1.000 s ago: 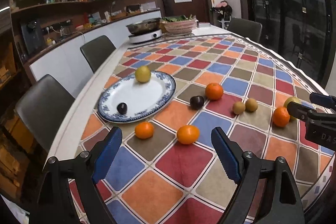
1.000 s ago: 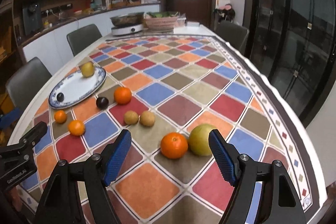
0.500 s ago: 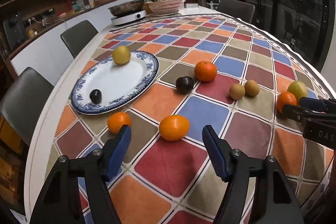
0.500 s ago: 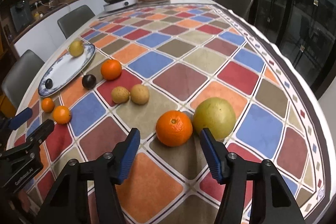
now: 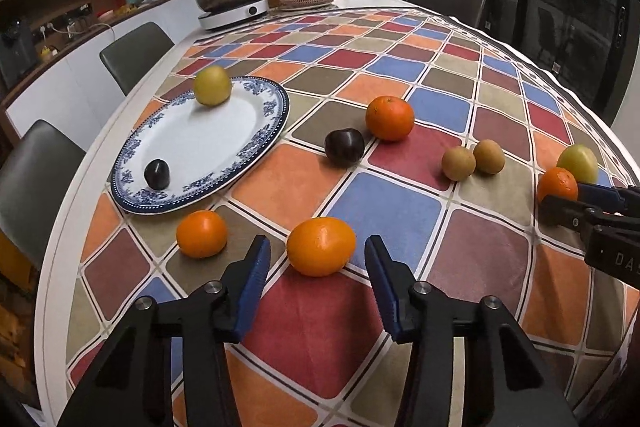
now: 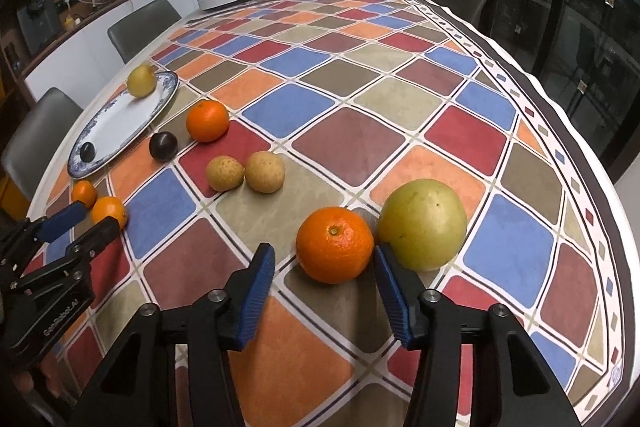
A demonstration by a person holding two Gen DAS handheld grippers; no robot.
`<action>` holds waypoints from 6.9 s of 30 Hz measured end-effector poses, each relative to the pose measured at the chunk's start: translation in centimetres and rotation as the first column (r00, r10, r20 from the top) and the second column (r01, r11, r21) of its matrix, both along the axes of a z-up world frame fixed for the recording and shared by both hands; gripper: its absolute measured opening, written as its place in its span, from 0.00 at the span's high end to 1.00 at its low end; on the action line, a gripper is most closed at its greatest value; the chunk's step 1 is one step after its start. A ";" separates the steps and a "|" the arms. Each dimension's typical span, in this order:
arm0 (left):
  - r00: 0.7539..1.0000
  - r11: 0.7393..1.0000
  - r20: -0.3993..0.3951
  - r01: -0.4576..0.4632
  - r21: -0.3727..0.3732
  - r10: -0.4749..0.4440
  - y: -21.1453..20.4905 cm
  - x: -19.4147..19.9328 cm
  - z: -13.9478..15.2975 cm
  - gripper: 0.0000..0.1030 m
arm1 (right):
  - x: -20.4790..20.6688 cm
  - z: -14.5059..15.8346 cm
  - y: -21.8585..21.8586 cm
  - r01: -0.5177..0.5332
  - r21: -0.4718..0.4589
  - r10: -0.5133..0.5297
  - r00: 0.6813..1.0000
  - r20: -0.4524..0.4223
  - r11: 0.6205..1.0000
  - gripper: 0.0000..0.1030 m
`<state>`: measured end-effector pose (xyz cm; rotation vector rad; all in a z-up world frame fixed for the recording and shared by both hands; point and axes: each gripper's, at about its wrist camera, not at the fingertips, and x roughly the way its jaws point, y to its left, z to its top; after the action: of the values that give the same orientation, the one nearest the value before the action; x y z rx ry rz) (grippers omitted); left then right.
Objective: Organize fruits
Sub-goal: 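Withdraw both tools from the plate and move them toward two oranges, then grasp an orange with the left tool while the right tool grasps a tangerine, then lower the orange onto the plate with the left tool while the right tool releases the tangerine there, then withdraw both tools and move the left toward an orange, the right toward a dark plum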
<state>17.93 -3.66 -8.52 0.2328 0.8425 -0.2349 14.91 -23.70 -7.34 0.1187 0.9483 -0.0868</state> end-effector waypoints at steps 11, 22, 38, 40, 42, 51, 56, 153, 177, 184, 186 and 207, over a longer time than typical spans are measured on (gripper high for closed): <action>1.000 1.000 -0.025 -0.003 -0.015 0.002 0.1 0.4 -0.5 0.64 | 1.0 -1.0 -0.4 0.014 0.012 -0.013 0.999 -0.040 1.000 0.59; 1.000 0.999 0.020 -0.005 -0.050 0.006 1.0 -1.1 1.9 0.64 | 0.2 0.6 1.5 -0.094 0.000 0.094 0.995 0.032 0.996 0.60; 0.992 0.994 0.093 -0.072 -0.086 0.080 4.2 -4.1 5.2 0.64 | -0.8 4.7 6.5 -0.345 -0.058 0.350 0.924 0.154 0.937 0.60; 0.989 0.993 0.115 -0.085 -0.087 0.094 4.9 -4.2 5.8 0.64 | -0.5 5.3 7.2 -0.367 -0.053 0.370 0.913 0.172 0.929 0.60; 0.984 0.991 0.140 -0.102 -0.084 0.113 5.7 -4.1 6.5 0.64 | -0.1 6.0 8.1 -0.390 -0.052 0.393 0.900 0.187 0.919 0.60; 0.967 0.987 0.202 -0.142 -0.081 0.156 8.8 -3.2 8.7 0.64 | 1.6 8.8 12.3 -0.482 -0.092 0.489 0.833 0.260 0.871 0.60; 0.962 0.987 0.224 -0.137 -0.084 0.153 9.8 -2.1 10.0 0.64 | 3.0 9.8 13.9 -0.510 -0.092 0.514 0.813 0.272 0.855 0.60; 0.961 0.966 0.106 -0.248 -0.066 0.254 8.9 -2.3 5.4 0.22 | 4.1 5.3 11.4 -0.437 -0.119 0.453 0.869 0.202 0.892 0.35; 0.988 0.987 -0.017 -0.154 -0.046 0.153 8.3 2.5 0.9 0.39 | 8.8 0.4 11.3 -0.434 -0.037 0.436 0.896 0.080 0.900 0.48; 0.986 0.983 -0.059 -0.162 -0.084 0.157 8.3 3.7 0.3 0.44 | 10.5 -0.4 11.7 -0.436 -0.001 0.436 0.898 0.055 0.900 0.52; 0.985 0.982 -0.067 -0.164 -0.089 0.159 8.2 3.8 0.2 0.46 | 10.8 -0.5 11.9 -0.439 -0.006 0.439 0.897 0.051 0.898 0.52; 0.981 0.979 -0.119 -0.167 -0.116 0.153 8.0 5.0 -0.8 0.65 | 12.2 -1.4 12.8 -0.457 -0.026 0.457 0.889 0.023 0.889 0.69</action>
<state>22.88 4.33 -9.31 0.0337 0.9472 -0.1495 27.07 -10.90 -8.70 -0.1250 0.9249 0.3423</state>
